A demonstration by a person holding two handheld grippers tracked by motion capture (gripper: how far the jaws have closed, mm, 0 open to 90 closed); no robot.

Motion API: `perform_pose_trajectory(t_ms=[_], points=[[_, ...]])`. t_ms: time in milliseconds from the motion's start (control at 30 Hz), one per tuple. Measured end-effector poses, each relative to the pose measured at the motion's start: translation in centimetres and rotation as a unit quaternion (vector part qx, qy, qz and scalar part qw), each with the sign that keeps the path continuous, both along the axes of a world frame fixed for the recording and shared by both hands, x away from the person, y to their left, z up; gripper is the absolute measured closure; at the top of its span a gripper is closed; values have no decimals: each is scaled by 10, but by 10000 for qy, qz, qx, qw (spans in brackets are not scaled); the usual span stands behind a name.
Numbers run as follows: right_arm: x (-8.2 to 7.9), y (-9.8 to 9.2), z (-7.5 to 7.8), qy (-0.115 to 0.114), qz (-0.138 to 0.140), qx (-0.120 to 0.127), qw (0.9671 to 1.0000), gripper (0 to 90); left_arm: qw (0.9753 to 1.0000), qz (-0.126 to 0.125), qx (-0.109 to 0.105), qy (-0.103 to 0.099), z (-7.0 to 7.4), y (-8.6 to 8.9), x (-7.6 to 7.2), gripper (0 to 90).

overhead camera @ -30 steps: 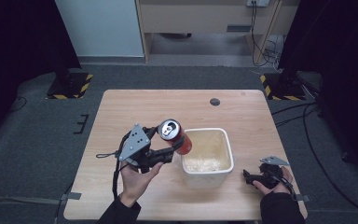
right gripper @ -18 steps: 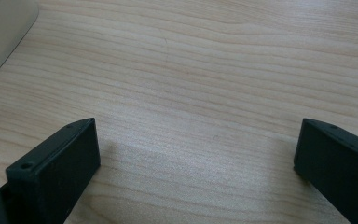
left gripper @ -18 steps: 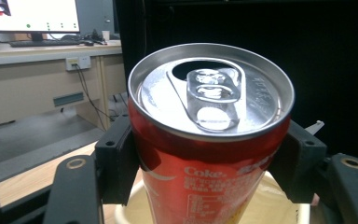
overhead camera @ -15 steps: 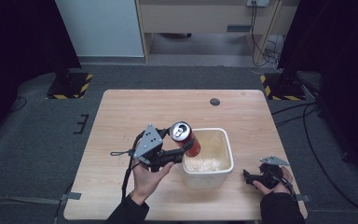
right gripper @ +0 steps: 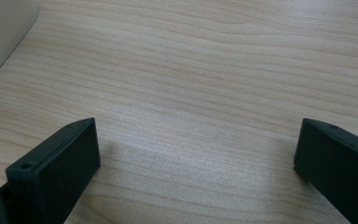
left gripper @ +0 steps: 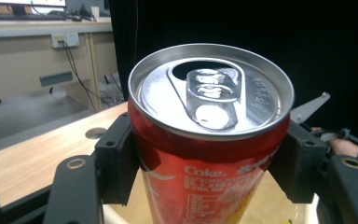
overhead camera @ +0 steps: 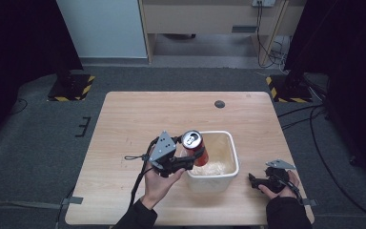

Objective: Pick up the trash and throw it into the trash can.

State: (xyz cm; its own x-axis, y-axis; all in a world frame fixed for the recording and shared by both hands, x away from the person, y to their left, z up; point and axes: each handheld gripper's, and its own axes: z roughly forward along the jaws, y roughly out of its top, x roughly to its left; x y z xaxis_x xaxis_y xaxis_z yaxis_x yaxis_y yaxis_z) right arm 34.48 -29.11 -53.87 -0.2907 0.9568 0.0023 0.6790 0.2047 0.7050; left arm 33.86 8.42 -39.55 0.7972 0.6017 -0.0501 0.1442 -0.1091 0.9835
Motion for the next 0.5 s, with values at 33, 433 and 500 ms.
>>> perform_pose_trajectory(t_ms=[33, 433, 500], points=[[0, 0, 0, 0, 2, 3, 10000, 4, 10000, -4, 12, 11, -1, -1, 0, 333], [0, 0, 0, 0, 0, 1, 10000, 4, 9992, -91, 287, 280, -24, -10, 7, 332], [0, 0, 0, -1, 1, 0, 10000, 4, 9986, -122, 392, 328, -27, -12, 8, 332]])
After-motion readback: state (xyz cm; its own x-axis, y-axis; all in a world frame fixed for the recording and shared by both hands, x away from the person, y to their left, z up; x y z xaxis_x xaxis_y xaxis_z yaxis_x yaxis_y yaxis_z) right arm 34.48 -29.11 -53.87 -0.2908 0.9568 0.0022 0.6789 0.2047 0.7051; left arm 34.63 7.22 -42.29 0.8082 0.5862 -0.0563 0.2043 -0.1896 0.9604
